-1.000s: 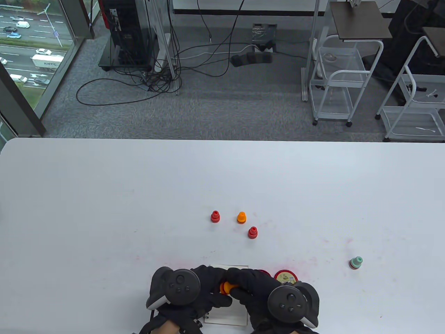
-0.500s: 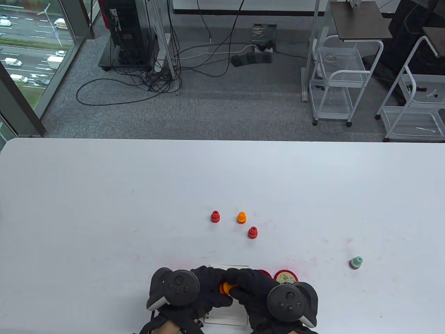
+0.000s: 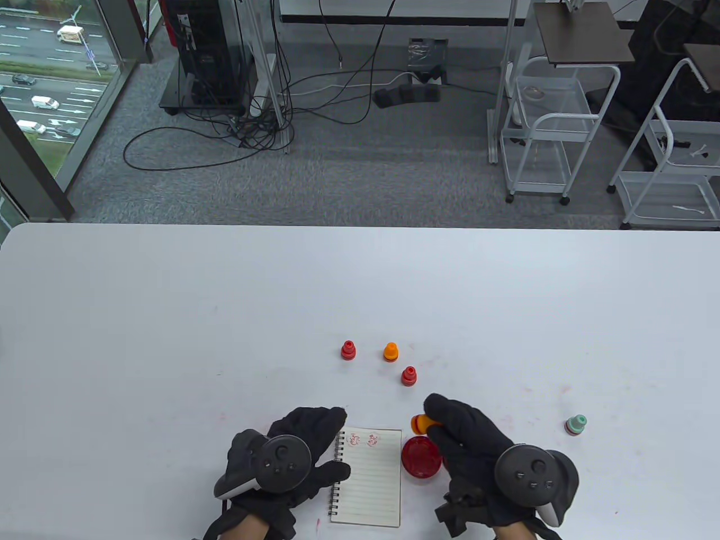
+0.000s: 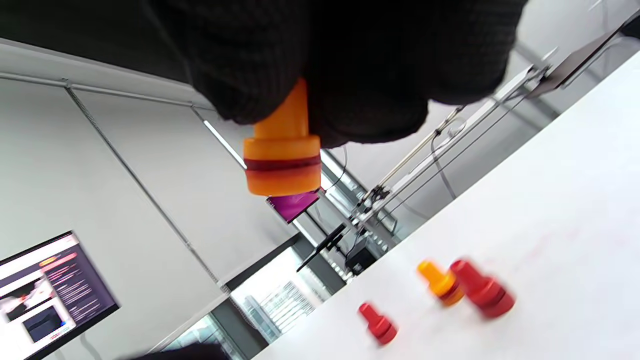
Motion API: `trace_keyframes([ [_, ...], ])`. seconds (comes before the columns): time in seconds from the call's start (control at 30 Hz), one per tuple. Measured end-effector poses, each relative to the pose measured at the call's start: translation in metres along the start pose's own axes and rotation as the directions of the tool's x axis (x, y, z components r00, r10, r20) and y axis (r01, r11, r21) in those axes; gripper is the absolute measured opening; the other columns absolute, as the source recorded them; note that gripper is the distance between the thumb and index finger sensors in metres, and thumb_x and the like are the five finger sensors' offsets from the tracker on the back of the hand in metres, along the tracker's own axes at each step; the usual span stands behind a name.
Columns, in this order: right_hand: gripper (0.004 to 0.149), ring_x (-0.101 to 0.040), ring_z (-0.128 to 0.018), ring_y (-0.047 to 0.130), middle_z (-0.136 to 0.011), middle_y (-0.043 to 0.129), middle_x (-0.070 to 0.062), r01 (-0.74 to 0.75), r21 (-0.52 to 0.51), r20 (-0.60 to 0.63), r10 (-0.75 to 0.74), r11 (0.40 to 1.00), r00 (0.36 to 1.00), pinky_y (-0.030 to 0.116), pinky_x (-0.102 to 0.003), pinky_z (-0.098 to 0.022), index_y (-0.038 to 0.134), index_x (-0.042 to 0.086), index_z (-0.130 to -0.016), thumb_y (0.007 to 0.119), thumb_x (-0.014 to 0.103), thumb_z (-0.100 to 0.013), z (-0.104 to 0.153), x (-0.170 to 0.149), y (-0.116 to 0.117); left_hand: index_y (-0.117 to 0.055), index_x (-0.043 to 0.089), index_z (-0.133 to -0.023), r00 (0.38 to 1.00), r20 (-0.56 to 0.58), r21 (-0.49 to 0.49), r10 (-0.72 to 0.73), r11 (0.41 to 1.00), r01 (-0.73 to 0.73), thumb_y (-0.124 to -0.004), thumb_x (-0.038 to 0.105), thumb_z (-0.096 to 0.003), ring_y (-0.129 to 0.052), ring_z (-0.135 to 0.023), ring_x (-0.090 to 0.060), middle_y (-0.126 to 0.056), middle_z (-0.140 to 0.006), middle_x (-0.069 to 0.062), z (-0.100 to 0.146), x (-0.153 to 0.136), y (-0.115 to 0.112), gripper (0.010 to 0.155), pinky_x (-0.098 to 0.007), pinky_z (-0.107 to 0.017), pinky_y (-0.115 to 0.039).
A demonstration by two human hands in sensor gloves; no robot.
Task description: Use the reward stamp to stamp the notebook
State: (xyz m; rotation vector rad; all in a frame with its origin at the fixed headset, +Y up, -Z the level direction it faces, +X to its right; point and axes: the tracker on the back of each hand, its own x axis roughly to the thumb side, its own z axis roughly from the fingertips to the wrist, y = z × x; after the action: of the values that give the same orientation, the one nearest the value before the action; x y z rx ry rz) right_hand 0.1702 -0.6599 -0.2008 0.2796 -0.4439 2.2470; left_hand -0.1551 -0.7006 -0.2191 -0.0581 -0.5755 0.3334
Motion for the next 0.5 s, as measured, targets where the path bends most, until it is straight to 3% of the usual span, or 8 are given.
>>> trace_keyframes([
  [0.23, 0.047, -0.031, -0.062, 0.095, -0.084, 0.093, -0.01, -0.276, -0.031, -0.092, 0.273, 0.961, 0.958, 0.084, -0.046, -0.047, 0.081, 0.022, -0.086, 0.086, 0.023, -0.04, -0.008, -0.036, -0.068, -0.056, 0.017, -0.115, 0.998, -0.052, 0.069, 0.029, 0.997, -0.025, -0.074, 0.06, -0.0444, -0.065, -0.102, -0.048, -0.063, -0.114, -0.018, 0.012, -0.024, 0.015, 0.085, -0.064, -0.071, -0.063],
  [0.5, 0.047, -0.031, -0.064, 0.094, -0.085, 0.092, -0.009, -0.554, 0.041, -0.187, 0.551, 0.832, 0.813, 0.084, -0.046, -0.049, 0.081, 0.023, -0.087, 0.086, 0.023, -0.04, -0.011, -0.078, -0.127, -0.054, 0.018, -0.116, 0.995, -0.081, 0.044, 0.053, 0.998, -0.049, -0.072, 0.062, -0.0452, -0.061, -0.104, -0.052, -0.059, -0.117, -0.019, 0.013, -0.031, 0.017, 0.085, -0.067, -0.071, -0.061],
])
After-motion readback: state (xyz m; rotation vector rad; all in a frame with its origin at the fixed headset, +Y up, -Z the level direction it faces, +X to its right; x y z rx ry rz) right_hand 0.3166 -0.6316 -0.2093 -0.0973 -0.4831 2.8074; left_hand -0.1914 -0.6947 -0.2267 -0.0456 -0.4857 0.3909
